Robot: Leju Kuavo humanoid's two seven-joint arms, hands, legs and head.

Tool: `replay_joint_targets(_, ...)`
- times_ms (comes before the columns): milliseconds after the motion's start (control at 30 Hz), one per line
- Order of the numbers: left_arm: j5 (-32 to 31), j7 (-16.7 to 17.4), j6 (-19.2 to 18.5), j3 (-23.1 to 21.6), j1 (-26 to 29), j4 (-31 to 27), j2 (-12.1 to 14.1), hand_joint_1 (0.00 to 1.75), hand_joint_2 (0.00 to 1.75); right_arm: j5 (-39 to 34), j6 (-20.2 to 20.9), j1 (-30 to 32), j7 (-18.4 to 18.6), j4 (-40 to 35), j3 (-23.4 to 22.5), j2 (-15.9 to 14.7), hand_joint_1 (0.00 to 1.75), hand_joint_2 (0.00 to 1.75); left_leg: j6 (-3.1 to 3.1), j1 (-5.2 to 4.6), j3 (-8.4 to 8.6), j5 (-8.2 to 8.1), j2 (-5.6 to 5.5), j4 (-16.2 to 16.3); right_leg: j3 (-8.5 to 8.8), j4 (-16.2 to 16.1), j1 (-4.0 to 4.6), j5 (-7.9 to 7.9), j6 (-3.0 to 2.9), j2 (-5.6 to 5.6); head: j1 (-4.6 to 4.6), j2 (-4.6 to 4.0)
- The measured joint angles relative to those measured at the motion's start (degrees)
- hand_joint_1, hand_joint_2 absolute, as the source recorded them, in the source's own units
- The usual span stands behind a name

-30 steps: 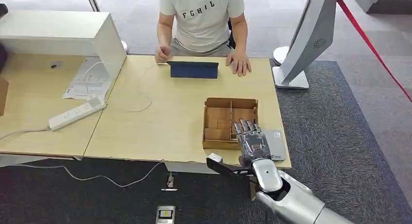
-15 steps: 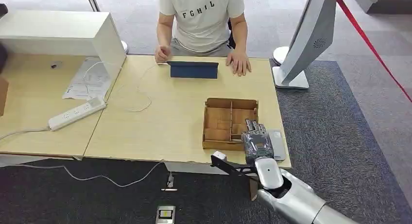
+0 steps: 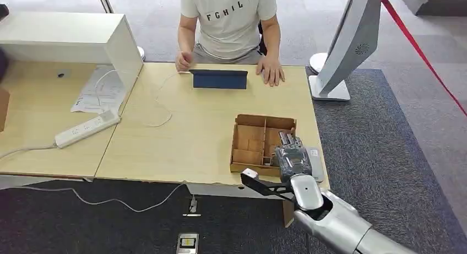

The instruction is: Pass the card to the sensor for recognition and then transmit it.

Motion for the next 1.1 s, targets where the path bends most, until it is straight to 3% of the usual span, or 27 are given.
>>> replay_joint_targets(333,0.2,-0.7,1.1,0.0,0.1,0.0,-0.3,0.0,0.0,4.5,-6.1,-0.6,0.0,-1.2,0.0,0.5,1.75,1.75,0.0,0.0,0.0,0.0,0.01,0.0,0.01,0.0,0.0,0.0,0.0,0.0,-0.02,0.02)
replay_joint_targets(867,-1.4,-1.7,0.3,0.0,0.1,0.0,-1.0,0.0,0.0,9.7,-7.3,-3.1,1.6,-9.1,0.0,0.0,1.75,1.75,0.0,0.0,-0.01,0.0,0.01,0.0,0.0,0.0,0.0,0.0,0.0,0.0,0.0,0.02)
replay_joint_targets(1100,-2.4,-1.5,0.0,-0.1,0.0,0.0,-1.3,0.0,0.0,11.5,-4.3,-7.3,0.5,-8.1,0.3,1.3,1.75,1.75,-0.01,0.0,-0.01,0.01,0.01,0.0,0.0,0.0,0.01,0.01,-0.01,0.0,0.0,0.02)
